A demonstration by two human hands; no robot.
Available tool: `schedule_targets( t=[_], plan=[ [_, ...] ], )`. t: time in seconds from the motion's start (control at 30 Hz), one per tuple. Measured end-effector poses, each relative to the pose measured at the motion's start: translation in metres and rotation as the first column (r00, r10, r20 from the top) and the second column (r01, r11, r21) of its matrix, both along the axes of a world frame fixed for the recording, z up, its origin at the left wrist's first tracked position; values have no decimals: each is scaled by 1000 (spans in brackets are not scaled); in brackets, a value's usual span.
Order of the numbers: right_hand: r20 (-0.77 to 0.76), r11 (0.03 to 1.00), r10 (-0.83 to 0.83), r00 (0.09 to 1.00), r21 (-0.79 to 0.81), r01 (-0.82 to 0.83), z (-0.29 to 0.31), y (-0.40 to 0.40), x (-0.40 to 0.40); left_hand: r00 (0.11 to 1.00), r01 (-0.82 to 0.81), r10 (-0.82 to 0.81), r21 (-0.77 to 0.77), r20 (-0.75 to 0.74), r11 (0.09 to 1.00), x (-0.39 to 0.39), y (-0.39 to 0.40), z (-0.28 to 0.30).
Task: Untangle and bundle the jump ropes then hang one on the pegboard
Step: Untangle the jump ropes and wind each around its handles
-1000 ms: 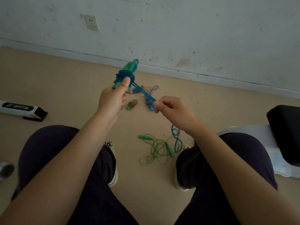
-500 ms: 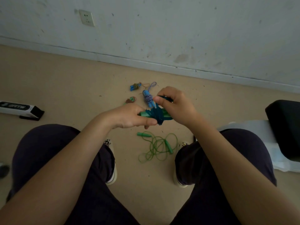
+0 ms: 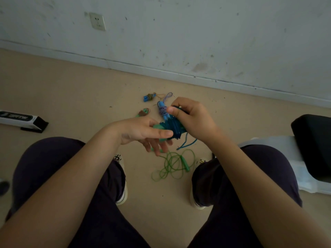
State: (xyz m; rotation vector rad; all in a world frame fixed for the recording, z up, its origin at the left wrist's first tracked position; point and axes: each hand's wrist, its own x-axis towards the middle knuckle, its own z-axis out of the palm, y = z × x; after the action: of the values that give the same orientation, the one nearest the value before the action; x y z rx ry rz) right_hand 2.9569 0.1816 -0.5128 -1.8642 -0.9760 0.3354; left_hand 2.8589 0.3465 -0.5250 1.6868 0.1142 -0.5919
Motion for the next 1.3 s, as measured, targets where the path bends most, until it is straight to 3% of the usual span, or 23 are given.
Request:
schedule_targets(
  t=[0.17, 0.27, 0.5, 0.63, 0.8, 0.93, 1.1, 1.3],
  plan=[
    [83, 998, -26, 996, -53, 30, -5, -1, 0, 997, -69, 70, -44, 24, 997, 0, -10, -3],
    [59, 995, -21, 998, -98, 27, -9, 1, -3, 993, -108, 110, -34, 33, 994, 0, -17, -6],
    [-182, 990, -31, 983, -139, 5, -6, -2, 3, 984, -117, 115, 2, 139, 993, 1, -17, -8],
    [-399, 989, 5, 917, -135, -64, -6, -8, 7, 978, -118, 104, 73, 179, 990, 1, -17, -11],
    [-436, 987, 9, 900, -142, -78, -7, -6, 8, 967, -148, 115, 133, 228, 980, 3, -14, -14],
    [-498, 997, 1, 867, -69, -40, -7, -8, 12, 937, -269, 254, 32, 238, 963, 4, -11, -14],
    [-550, 993, 115, 827, 32, -117, -12, -9, 11, 798, -510, 536, -164, 275, 844, 7, -1, -12],
    [-586, 996, 87, 806, 21, -92, -21, -3, 3, 746, -549, 594, -227, 300, 804, 7, -3, -11]
  ],
)
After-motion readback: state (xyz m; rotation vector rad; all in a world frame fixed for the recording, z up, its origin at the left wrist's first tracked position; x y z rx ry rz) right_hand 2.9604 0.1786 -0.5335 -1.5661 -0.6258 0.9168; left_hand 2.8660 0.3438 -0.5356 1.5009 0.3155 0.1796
